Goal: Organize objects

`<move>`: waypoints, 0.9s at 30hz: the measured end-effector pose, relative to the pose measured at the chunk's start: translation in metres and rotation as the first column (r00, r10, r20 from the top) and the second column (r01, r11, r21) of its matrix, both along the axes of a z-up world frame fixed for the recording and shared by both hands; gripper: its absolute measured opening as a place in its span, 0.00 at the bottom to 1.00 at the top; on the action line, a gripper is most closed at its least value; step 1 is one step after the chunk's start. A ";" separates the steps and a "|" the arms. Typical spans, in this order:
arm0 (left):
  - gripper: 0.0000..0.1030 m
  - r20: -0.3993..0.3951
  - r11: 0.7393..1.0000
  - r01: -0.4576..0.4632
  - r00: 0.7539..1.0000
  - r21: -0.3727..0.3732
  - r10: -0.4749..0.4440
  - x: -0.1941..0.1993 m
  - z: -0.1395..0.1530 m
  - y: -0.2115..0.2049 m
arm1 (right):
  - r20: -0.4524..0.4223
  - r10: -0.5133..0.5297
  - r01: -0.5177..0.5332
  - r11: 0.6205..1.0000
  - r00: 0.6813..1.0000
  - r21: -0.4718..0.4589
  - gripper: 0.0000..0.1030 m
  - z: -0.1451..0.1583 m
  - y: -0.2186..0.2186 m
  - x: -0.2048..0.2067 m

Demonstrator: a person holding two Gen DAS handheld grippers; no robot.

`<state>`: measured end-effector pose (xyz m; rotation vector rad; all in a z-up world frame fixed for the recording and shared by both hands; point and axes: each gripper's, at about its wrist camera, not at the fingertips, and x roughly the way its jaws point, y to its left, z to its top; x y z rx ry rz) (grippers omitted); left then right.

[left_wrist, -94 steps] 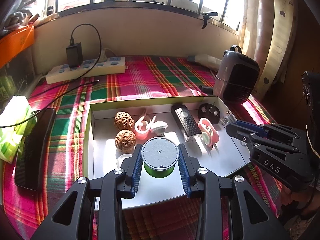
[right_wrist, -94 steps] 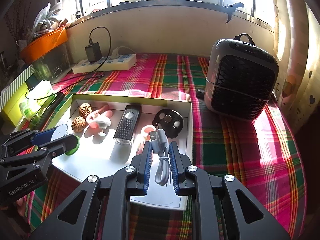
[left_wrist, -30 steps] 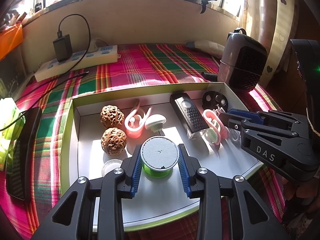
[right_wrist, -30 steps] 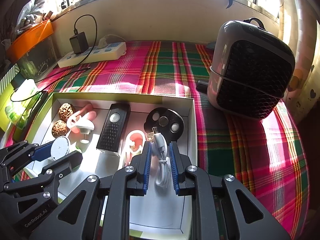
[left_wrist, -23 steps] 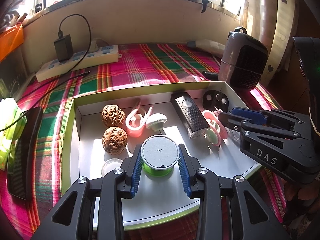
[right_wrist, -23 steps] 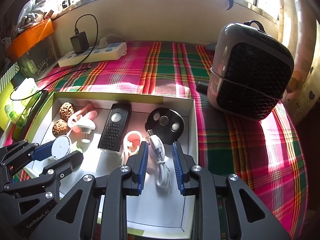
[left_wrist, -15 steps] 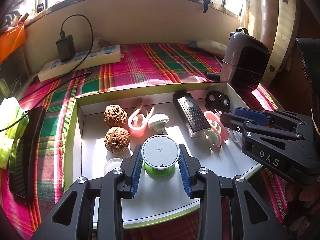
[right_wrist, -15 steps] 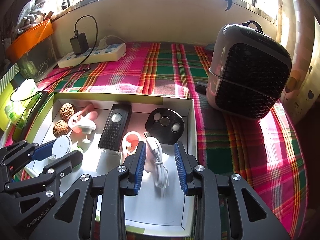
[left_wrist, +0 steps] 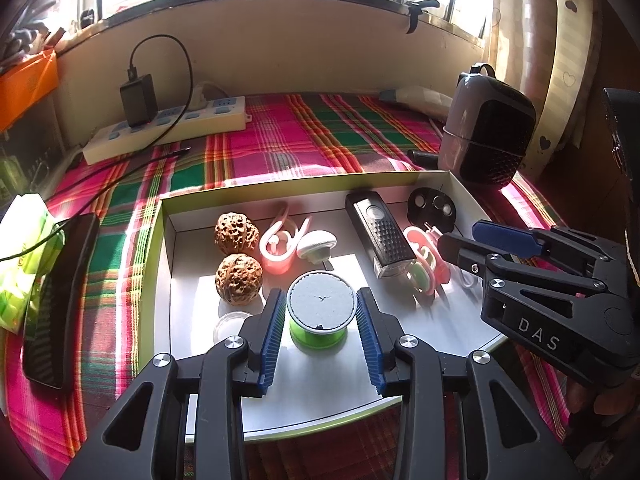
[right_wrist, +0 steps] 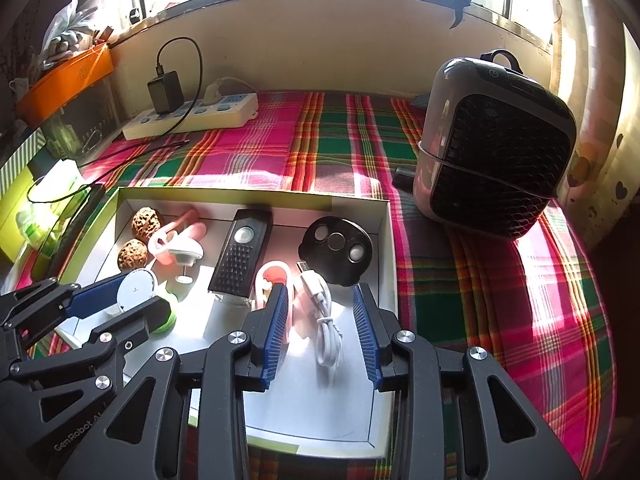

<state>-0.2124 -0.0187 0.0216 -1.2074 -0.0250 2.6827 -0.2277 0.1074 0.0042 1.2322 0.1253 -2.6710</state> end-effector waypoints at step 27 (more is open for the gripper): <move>0.33 -0.055 0.994 -0.113 0.992 0.004 0.113 0.076 0.023 -0.015 | -0.085 0.070 -0.077 0.993 0.994 -0.086 0.39 0.021 -0.004 0.084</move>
